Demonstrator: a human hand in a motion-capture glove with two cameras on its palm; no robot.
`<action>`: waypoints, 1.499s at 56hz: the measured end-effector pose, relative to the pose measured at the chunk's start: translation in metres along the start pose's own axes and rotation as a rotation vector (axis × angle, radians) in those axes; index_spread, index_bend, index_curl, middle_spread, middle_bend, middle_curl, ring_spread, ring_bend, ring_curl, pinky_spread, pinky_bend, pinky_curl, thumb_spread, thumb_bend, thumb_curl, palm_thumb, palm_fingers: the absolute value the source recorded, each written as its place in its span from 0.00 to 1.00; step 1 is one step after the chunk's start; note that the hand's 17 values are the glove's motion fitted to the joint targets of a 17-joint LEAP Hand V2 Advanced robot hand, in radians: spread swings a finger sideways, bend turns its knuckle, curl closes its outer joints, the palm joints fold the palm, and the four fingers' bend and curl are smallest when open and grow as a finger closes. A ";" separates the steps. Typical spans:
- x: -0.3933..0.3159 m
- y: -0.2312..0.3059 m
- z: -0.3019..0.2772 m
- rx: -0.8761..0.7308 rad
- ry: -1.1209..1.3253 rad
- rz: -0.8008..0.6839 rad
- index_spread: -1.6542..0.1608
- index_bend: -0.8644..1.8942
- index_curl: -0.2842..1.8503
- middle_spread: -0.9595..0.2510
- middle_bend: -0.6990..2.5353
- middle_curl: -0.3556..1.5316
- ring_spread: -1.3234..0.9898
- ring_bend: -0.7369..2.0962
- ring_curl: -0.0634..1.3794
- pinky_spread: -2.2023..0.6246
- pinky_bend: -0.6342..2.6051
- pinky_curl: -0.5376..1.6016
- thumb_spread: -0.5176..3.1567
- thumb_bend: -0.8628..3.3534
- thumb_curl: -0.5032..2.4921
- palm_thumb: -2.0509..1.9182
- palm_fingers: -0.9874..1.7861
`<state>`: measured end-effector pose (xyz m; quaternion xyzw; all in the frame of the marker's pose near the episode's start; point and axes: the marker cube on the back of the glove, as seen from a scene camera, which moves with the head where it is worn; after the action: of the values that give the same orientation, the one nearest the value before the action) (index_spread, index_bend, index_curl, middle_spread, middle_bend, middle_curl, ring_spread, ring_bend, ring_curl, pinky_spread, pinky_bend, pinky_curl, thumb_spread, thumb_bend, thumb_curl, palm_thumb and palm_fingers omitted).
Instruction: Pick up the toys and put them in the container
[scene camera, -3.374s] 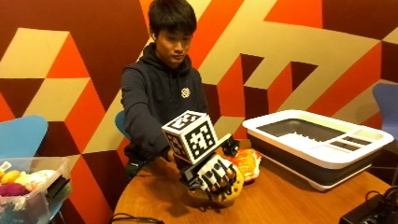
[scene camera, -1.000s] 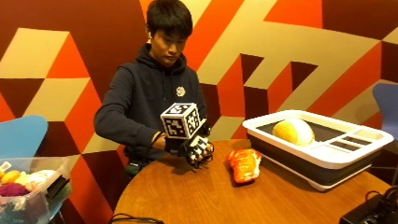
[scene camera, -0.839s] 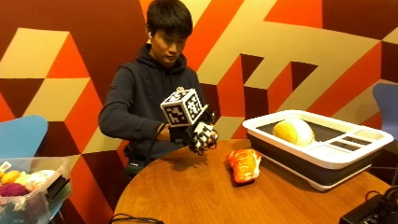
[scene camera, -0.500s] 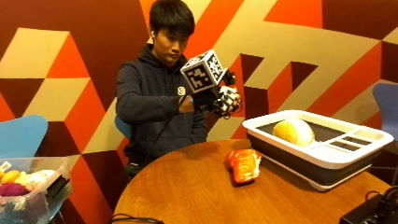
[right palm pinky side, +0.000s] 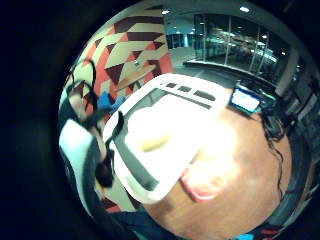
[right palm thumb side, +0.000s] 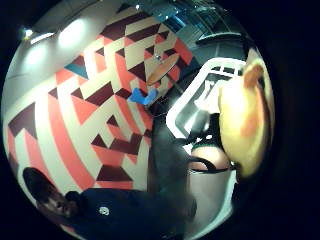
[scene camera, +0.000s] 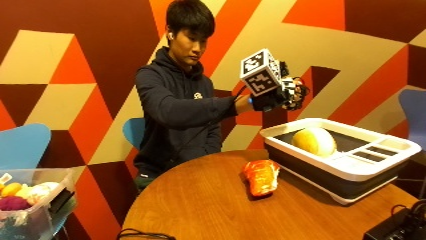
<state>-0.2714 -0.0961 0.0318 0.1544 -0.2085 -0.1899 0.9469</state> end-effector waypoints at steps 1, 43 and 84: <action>0.000 -0.003 0.004 -0.011 -0.018 0.002 0.73 0.51 0.54 0.62 0.57 0.68 0.43 0.76 0.51 0.63 0.59 0.57 0.37 0.20 0.48 0.66 0.65; 0.117 0.055 -0.062 -0.334 0.153 0.190 0.79 0.38 0.42 0.77 0.35 0.47 0.53 0.47 0.27 0.78 0.43 0.43 0.53 0.21 0.31 0.56 0.34; 0.201 0.109 -0.006 -0.784 0.367 0.254 0.79 0.34 0.29 0.80 0.25 0.38 0.57 0.31 0.20 0.79 0.42 0.42 0.47 0.20 0.28 0.56 0.24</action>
<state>-0.0675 -0.0835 0.1349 -0.2117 0.0334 -0.1062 0.9710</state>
